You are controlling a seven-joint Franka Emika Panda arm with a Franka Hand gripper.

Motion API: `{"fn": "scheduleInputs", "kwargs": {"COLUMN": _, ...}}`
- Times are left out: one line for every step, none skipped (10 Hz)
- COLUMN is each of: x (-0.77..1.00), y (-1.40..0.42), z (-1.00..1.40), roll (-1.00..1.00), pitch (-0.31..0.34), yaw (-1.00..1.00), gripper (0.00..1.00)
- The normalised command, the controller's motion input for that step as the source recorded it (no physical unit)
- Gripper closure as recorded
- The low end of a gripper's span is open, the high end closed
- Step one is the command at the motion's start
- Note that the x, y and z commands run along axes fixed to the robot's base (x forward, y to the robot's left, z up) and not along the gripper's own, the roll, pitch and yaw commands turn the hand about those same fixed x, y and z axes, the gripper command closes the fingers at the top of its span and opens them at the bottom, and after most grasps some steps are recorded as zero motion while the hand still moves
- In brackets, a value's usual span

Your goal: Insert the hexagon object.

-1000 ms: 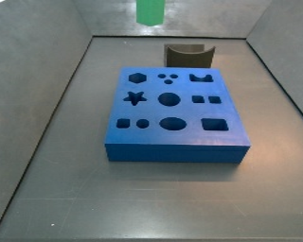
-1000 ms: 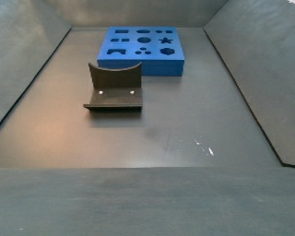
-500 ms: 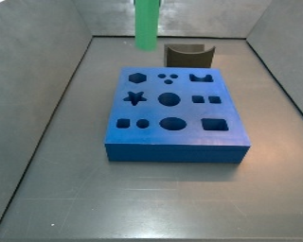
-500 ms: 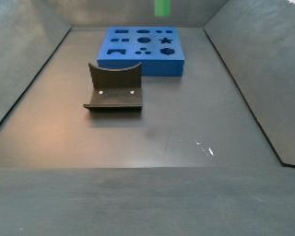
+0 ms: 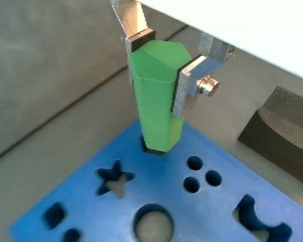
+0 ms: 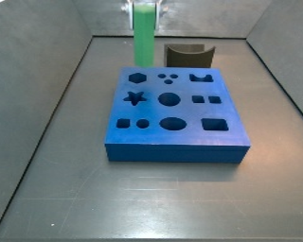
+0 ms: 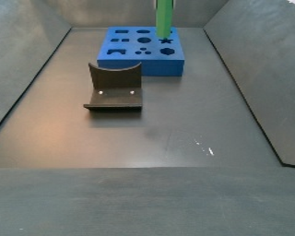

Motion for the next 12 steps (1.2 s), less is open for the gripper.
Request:
{"fn": "scheduleInputs", "kwargs": {"x": -0.05, "y": 0.32, "z": -0.71, "roll": -0.21, "pitch": -0.139, "yaw": 0.00, "gripper": 1.00}}
{"fn": "scheduleInputs", "kwargs": {"x": -0.17, "y": 0.05, "z": -0.53, "roll": -0.24, "pitch": -0.181, "yaw": 0.00, "gripper": 1.00}}
{"fn": "scheduleInputs", "kwargs": {"x": -0.19, "y": 0.00, "z": -0.25, "roll": -0.18, "pitch": -0.184, "yaw": 0.08, "gripper": 1.00}}
{"fn": "scheduleInputs", "kwargs": {"x": -0.18, "y": 0.00, "z": -0.20, "roll": -0.11, "pitch": -0.147, "yaw": 0.15, "gripper": 1.00}}
{"fn": "scheduleInputs", "kwargs": {"x": -0.25, "y": 0.00, "z": -0.14, "roll": -0.07, "pitch": -0.109, "yaw": 0.05, "gripper": 1.00}}
{"fn": "scheduleInputs", "kwargs": {"x": -0.33, "y": 0.00, "z": -0.12, "roll": -0.06, "pitch": -0.117, "yaw": 0.04, "gripper": 1.00}}
{"fn": "scheduleInputs", "kwargs": {"x": -0.31, "y": 0.00, "z": -0.17, "roll": -0.08, "pitch": -0.130, "yaw": 0.04, "gripper": 1.00}}
{"fn": "scheduleInputs", "kwargs": {"x": -0.06, "y": -0.03, "z": -0.26, "roll": -0.14, "pitch": -0.103, "yaw": 0.00, "gripper": 1.00}}
{"fn": "scheduleInputs", "kwargs": {"x": 0.00, "y": -0.06, "z": -0.41, "roll": -0.14, "pitch": -0.084, "yaw": 0.00, "gripper": 1.00}}
{"fn": "scheduleInputs", "kwargs": {"x": 0.10, "y": -0.04, "z": -0.48, "roll": -0.16, "pitch": -0.076, "yaw": 0.00, "gripper": 1.00}}
{"fn": "scheduleInputs", "kwargs": {"x": 0.15, "y": 0.00, "z": -0.53, "roll": -0.15, "pitch": -0.054, "yaw": 0.00, "gripper": 1.00}}
{"fn": "scheduleInputs", "kwargs": {"x": 0.19, "y": 0.00, "z": -0.57, "roll": -0.14, "pitch": -0.044, "yaw": 0.00, "gripper": 1.00}}
